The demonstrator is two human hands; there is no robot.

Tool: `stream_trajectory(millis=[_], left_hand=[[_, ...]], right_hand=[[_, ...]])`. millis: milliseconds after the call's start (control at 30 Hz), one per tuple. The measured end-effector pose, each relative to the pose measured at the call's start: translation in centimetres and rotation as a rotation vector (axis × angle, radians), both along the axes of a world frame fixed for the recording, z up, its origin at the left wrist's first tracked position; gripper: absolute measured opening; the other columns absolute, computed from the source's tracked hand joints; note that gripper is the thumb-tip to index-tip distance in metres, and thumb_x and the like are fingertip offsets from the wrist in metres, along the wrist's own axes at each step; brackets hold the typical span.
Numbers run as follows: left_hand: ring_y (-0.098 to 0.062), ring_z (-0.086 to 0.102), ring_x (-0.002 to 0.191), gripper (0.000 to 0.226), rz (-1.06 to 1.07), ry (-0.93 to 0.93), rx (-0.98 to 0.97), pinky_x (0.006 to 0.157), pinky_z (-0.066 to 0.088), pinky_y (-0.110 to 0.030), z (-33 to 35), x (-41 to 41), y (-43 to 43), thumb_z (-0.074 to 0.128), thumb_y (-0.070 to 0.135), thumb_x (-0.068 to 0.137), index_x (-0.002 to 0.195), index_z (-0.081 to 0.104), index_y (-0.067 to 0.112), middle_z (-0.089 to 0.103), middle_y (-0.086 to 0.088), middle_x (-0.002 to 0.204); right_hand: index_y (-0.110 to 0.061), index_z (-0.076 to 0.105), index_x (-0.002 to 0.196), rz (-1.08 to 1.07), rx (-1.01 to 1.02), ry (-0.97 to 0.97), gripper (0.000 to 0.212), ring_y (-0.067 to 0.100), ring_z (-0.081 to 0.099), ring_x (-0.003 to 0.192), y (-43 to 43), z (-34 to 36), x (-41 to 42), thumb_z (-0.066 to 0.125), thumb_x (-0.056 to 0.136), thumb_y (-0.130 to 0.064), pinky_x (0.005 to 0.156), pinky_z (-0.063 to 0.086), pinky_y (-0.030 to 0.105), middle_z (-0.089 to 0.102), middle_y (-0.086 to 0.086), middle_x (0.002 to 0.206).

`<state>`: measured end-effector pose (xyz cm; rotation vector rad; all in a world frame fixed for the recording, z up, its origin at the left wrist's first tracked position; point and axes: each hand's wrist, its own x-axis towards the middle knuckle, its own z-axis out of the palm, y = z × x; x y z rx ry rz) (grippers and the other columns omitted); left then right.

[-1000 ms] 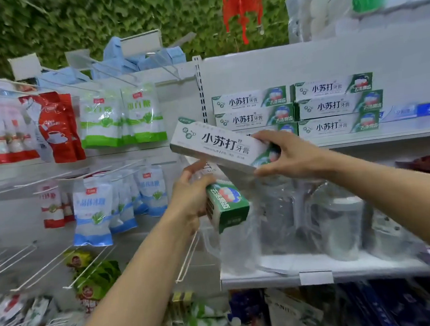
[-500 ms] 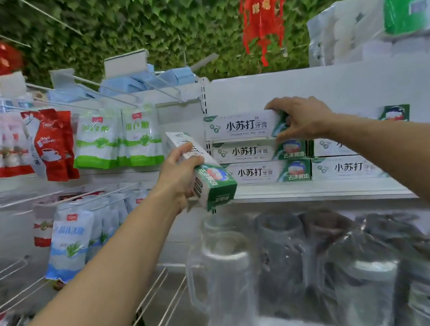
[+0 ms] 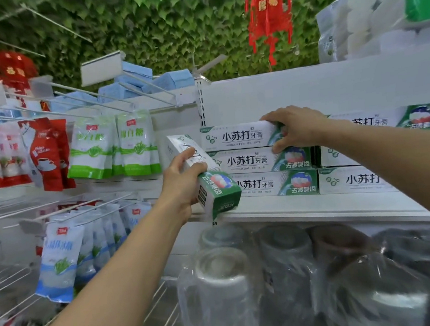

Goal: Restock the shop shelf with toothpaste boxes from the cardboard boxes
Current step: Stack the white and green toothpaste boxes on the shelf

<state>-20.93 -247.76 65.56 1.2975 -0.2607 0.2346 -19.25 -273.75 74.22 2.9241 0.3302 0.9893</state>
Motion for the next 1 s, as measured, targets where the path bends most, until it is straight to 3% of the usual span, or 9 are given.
stream_trajectory(millis=[167,267,367,467,567,667,800,933,1000], left_hand=[[-0.015,0.07,0.063,0.059,-0.005,-0.061,-0.023,0.046,0.05,-0.024,-0.3,0.2,-0.5,0.061,0.003,0.09,0.135,0.048,0.04,0.061,-0.002,0.123],[-0.019,0.069,0.069,0.082,0.015,-0.128,0.003,0.048,0.052,-0.028,-0.3,0.0,-0.3,0.063,-0.001,0.087,0.146,0.027,0.042,0.064,-0.007,0.11],[-0.027,0.066,0.094,0.082,0.078,-0.16,-0.004,0.071,0.056,-0.042,0.0,-0.1,-0.2,0.07,0.002,0.081,0.145,0.025,0.026,0.058,-0.01,0.118],[-0.022,0.063,0.104,0.077,0.153,-0.251,0.016,0.086,0.054,-0.042,0.3,-0.7,-1.0,0.072,0.003,0.08,0.141,0.028,0.02,0.053,-0.002,0.121],[-0.015,0.061,0.109,0.081,0.165,-0.379,0.018,0.086,0.055,-0.032,0.5,-1.8,-3.2,0.072,0.004,0.08,0.142,0.024,0.022,0.049,0.0,0.125],[-0.016,0.062,0.109,0.081,0.143,-0.452,-0.043,0.08,0.057,-0.032,0.9,-2.9,-6.3,0.072,0.005,0.083,0.143,0.021,0.024,0.048,0.001,0.125],[-0.016,0.065,0.107,0.086,0.063,-0.51,-0.112,0.081,0.059,-0.038,1.4,-4.3,-10.5,0.071,-0.002,0.079,0.143,0.02,0.025,0.05,0.007,0.116],[-0.002,0.059,0.108,0.088,-0.129,-0.564,0.107,0.074,0.055,-0.016,2.5,-4.8,-12.9,0.078,0.013,0.078,0.146,0.024,0.032,0.051,0.006,0.123],[0.002,0.045,0.12,0.078,-0.093,-0.649,0.376,0.079,0.042,-0.003,3.1,-3.9,-13.4,0.072,0.032,0.085,0.148,0.025,0.031,0.042,0.007,0.138]], right_hand=[[-0.034,0.041,0.138,-0.045,-0.089,0.015,0.073,0.02,0.048,0.112,-0.2,-0.1,0.4,0.076,0.075,-0.046,0.076,0.037,0.033,0.056,0.0,0.122],[-0.029,0.025,0.148,-0.119,-0.179,0.006,0.082,0.025,0.039,0.127,0.1,-0.1,0.0,0.063,0.082,-0.057,0.092,0.04,0.042,0.042,0.003,0.143],[-0.021,0.023,0.149,-0.073,-0.175,-0.121,0.074,0.027,0.037,0.131,1.4,-0.9,-1.5,0.052,0.09,-0.054,0.099,0.039,0.043,0.038,0.006,0.148],[-0.019,0.045,0.139,0.114,0.075,-0.168,0.056,0.021,0.049,0.119,3.4,-2.2,-3.6,0.049,0.093,-0.051,0.098,0.042,0.041,0.055,0.003,0.131],[-0.018,0.056,0.129,0.416,0.529,0.113,0.059,0.01,0.062,0.101,5.6,-2.9,-6.4,0.057,0.086,-0.058,0.088,0.052,0.033,0.065,-0.001,0.116],[-0.022,0.058,0.124,0.538,0.691,0.253,0.05,0.009,0.067,0.094,6.9,-2.8,-7.8,0.068,0.083,-0.048,0.073,0.055,0.024,0.068,-0.003,0.111],[-0.013,0.063,0.113,0.484,0.791,0.138,0.042,0.019,0.07,0.091,4.9,-1.7,-8.7,0.078,0.076,-0.028,0.081,0.058,0.042,0.071,0.005,0.102],[-0.01,0.064,0.105,0.362,0.766,-0.043,0.035,0.024,0.07,0.086,-0.2,-0.5,-10.8,0.076,0.074,-0.021,0.074,0.059,0.045,0.072,0.004,0.096],[-0.021,0.06,0.111,0.219,0.629,-0.166,0.048,0.02,0.067,0.091,-3.3,0.6,-12.1,0.074,0.069,-0.037,0.077,0.057,0.044,0.069,-0.003,0.102]])
